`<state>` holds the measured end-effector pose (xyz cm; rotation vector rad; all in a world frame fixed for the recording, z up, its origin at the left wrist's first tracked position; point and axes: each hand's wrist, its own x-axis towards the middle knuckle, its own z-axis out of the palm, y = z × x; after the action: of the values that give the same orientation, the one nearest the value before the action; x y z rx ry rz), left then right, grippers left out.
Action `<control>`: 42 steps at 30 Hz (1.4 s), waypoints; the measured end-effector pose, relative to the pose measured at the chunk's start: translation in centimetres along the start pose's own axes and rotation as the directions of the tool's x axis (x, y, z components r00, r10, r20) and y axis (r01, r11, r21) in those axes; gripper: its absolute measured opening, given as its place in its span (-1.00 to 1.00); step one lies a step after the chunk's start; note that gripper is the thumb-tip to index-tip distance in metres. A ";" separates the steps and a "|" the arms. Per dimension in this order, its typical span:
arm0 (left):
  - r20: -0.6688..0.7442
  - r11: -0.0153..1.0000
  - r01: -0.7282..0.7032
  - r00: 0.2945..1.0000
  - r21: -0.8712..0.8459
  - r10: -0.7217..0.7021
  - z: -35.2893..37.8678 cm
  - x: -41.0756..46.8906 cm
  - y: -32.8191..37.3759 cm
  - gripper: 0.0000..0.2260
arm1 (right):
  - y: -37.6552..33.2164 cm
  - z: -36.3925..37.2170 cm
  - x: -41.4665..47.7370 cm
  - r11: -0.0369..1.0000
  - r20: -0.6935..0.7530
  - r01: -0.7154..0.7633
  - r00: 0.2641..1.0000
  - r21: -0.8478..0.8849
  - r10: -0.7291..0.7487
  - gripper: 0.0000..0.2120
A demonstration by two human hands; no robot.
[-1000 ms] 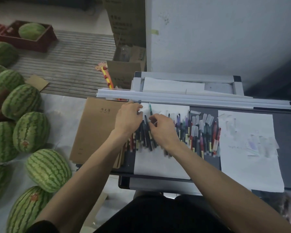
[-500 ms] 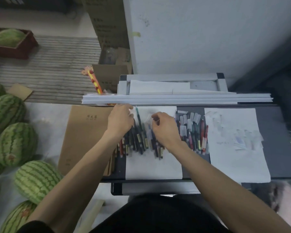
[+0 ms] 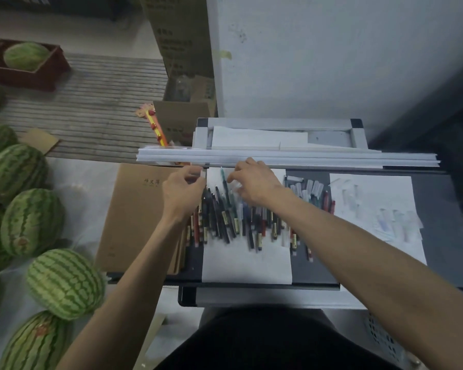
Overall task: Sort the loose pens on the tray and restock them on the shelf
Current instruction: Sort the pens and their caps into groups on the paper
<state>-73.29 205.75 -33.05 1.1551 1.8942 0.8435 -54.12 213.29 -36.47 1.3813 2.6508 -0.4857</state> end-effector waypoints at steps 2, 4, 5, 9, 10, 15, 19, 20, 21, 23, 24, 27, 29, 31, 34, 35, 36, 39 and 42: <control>0.014 0.994 0.071 0.997 -0.078 -0.070 -0.1 -0.1 -0.3 -0.88 | 0.0 0.0 0.3 0.999 0.015 0.038 0.999 -0.018 -0.038 -0.66; 0.044 0.978 0.144 0.989 -0.152 -0.139 0.0 -0.2 -0.6 -0.81 | 0.3 0.1 0.5 0.999 0.004 0.044 0.999 -0.003 -0.044 -0.75; 0.071 0.967 0.180 0.983 -0.178 -0.170 0.2 -0.3 -0.6 -0.79 | 0.4 0.1 0.4 0.999 -0.006 0.035 0.999 0.021 -0.035 -0.77; 0.249 0.787 0.439 0.898 -0.434 -0.363 1.3 -1.2 0.1 -0.69 | 0.2 0.1 -1.2 0.884 -0.122 -0.157 0.965 0.441 0.232 -0.81; 0.314 0.689 0.511 0.860 -0.514 -0.403 1.4 -1.3 0.2 -0.70 | 0.1 0.0 -2.1 0.759 -0.124 -0.214 0.924 0.615 0.361 -0.81; 0.602 0.305 0.696 0.717 -0.650 -0.351 2.7 -2.0 0.1 -0.75 | -1.2 0.4 -7.4 0.002 0.151 -0.198 0.757 0.980 0.636 -0.74; 0.459 0.707 0.582 0.796 -0.403 -0.393 4.1 -2.3 -0.2 -0.81 | -2.3 1.4 -10.4 -0.511 0.407 -0.076 0.708 0.856 0.577 -0.81; 0.390 0.834 0.489 0.841 -0.254 -0.374 4.4 -2.4 -0.3 -0.80 | -2.3 1.8 -10.8 -0.564 0.455 -0.077 0.685 0.822 0.569 -0.82; 0.313 0.930 0.362 0.892 -0.065 -0.325 4.6 -2.5 -0.4 -0.77 | -2.1 2.2 -11.2 -0.583 0.488 -0.090 0.657 0.807 0.575 -0.82; 0.237 0.951 0.098 0.956 0.293 -0.171 5.1 -2.6 -0.7 -0.75 | -1.5 3.0 -11.6 -0.468 0.457 -0.158 0.617 0.870 0.641 -0.82; 0.231 0.916 0.022 0.965 0.401 -0.124 5.4 -2.6 -0.8 -0.73 | -1.3 3.3 -11.8 -0.302 0.378 -0.230 0.618 0.925 0.689 -0.85; 0.194 0.827 -0.039 0.977 0.560 -0.085 6.4 -2.7 -0.9 -0.60 | -0.7 3.3 -11.8 0.379 0.037 -0.401 0.725 0.834 0.687 -0.87; 0.173 0.796 -0.053 0.983 0.603 -0.066 7.0 -2.7 -0.9 -0.62 | -0.4 2.7 -11.2 0.595 -0.055 -0.359 0.824 0.719 0.565 -0.73; 0.167 0.808 -0.047 0.984 0.588 -0.064 7.2 -2.7 -0.8 -0.68 | -0.2 2.2 -10.4 0.698 -0.081 -0.317 0.878 0.642 0.473 -0.66; 0.154 0.884 -0.016 0.986 0.468 -0.063 7.0 -2.7 -0.8 -0.68 | 0.2 1.9 -9.4 0.771 -0.085 -0.278 0.915 0.573 0.394 -0.67; 0.148 0.913 0.003 0.987 0.408 -0.069 6.9 -2.8 -0.6 -0.67 | 0.3 1.9 -9.1 0.784 -0.085 -0.278 0.918 0.555 0.386 -0.70; 0.152 0.941 0.031 0.985 0.336 -0.087 6.7 -3.0 -0.6 -0.67 | 0.4 2.0 -8.9 0.795 -0.080 -0.283 0.921 0.537 0.382 -0.74; 0.208 0.968 0.244 0.945 0.058 -0.251 6.1 -3.2 -0.6 -0.73 | 0.6 2.2 -8.6 0.793 -0.056 -0.307 0.918 0.526 0.393 -0.81; 0.362 0.800 0.519 0.838 -0.299 -0.409 5.7 -3.1 -0.8 -0.82 | 0.6 2.3 -8.5 0.769 -0.034 -0.330 0.909 0.547 0.415 -0.83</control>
<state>-67.82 203.46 -35.75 0.4889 1.5788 0.6846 -48.77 206.23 -36.71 2.1217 2.3266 -1.1640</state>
